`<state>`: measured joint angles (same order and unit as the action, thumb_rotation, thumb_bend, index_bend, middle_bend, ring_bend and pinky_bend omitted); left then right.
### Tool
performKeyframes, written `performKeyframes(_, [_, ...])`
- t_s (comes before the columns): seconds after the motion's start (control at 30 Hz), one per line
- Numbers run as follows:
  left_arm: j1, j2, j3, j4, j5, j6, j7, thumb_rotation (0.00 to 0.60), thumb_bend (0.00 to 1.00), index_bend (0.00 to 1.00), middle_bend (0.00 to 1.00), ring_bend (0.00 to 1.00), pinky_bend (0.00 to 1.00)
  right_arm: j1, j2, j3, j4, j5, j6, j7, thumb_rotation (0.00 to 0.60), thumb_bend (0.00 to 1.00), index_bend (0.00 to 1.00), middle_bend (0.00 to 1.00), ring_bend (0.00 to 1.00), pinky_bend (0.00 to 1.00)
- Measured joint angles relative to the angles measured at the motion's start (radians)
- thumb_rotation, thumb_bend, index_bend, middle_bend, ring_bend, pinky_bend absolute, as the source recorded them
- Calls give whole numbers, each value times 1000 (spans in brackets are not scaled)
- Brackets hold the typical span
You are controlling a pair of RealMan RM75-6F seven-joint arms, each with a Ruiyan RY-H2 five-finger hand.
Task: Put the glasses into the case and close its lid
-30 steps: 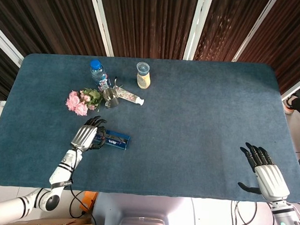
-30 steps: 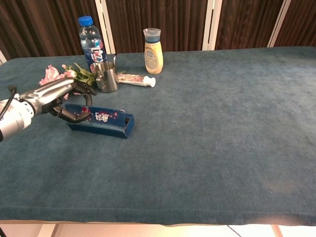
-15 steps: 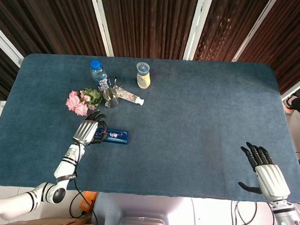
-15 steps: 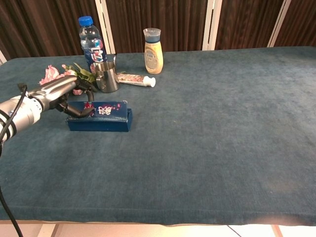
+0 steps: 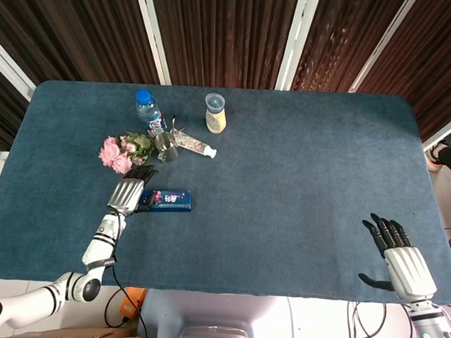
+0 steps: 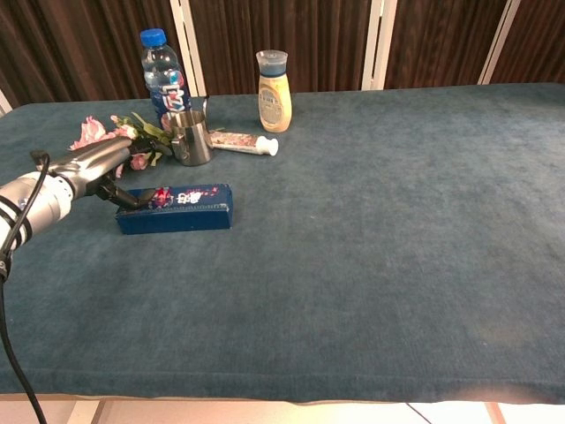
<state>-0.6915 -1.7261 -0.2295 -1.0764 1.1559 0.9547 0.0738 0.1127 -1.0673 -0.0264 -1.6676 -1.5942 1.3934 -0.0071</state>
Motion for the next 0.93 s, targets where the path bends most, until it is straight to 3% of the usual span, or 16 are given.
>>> performKeyframes(0.2, [16, 35, 7, -58, 23, 36, 10, 600, 406, 113, 56, 40, 144, 0, 0, -2, 0, -3, 0, -1, 600, 252, 0, 0, 0, 0])
performKeyframes(0.4, [94, 183, 68, -274, 109, 136, 8, 600, 402, 83, 28, 2, 113, -2, 1, -3, 0, -5, 3, -3, 600, 252, 0, 0, 0, 0])
performKeyframes(0.53, [222, 367, 176, -452, 224, 295, 17, 600, 402, 43, 0, 0, 64, 1, -3, -3, -3, 9, -14, -28, 600, 252, 0, 0, 0, 0])
performKeyframes(0.63, [342, 456, 256, -494, 293, 445, 25, 600, 402, 26, 0, 0, 44, 4, -11, -1, -5, 21, -26, -55, 600, 252, 0, 0, 0, 0])
performKeyframes(0.83, [554, 512, 338, -485, 408, 716, -16, 600, 398, 0, 0, 0, 30, 13, -33, -1, -14, 33, -50, -94, 600, 252, 0, 0, 0, 0])
performKeyframes(0.93, [579, 532, 350, -482, 446, 756, -31, 600, 397, 0, 0, 0, 30, 13, -36, -5, -18, 27, -50, -98, 600, 252, 0, 0, 0, 0])
